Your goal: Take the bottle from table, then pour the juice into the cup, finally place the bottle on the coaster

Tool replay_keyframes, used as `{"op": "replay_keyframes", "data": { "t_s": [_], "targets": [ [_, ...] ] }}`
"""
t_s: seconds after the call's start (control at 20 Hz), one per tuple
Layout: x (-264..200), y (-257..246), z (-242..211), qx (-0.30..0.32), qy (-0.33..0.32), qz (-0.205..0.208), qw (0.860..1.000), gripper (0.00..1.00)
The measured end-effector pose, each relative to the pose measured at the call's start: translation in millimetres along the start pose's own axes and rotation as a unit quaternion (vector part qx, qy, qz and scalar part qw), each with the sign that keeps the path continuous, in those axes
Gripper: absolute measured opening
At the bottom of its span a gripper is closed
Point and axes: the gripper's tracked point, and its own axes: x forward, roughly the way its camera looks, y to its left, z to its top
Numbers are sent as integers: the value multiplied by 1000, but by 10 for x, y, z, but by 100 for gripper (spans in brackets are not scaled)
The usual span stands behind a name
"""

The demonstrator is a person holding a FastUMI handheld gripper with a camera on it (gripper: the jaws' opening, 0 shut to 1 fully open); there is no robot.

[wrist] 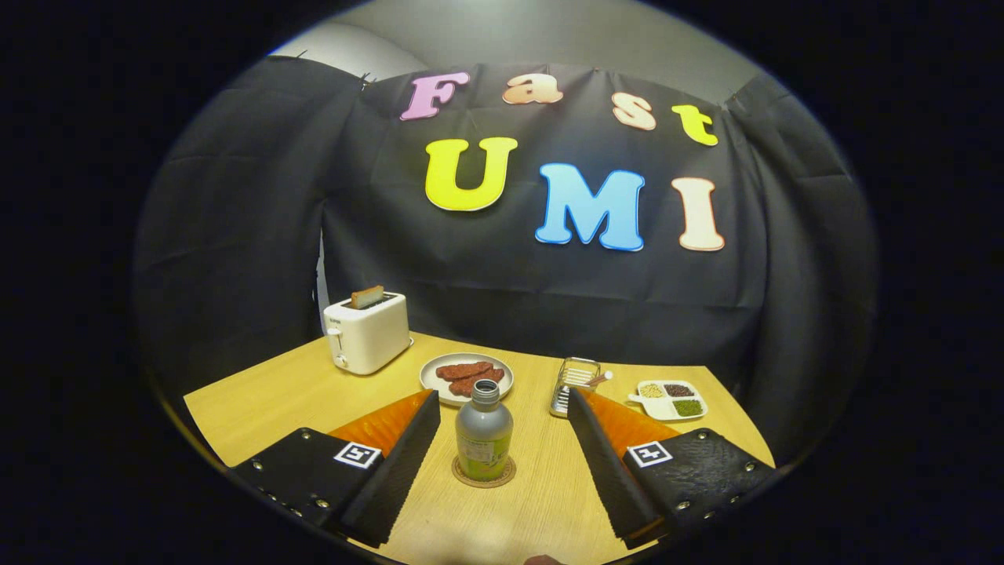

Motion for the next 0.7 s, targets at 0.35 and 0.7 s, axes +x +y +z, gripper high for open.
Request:
{"op": "replay_keyframes", "data": {
  "t_s": [0.35, 0.7],
  "targets": [
    [-810, -237, 505, 5, -51, -61, 997, 98],
    [-1207, -401, 612, 47, -94, -97, 990, 98]
  ]
}}
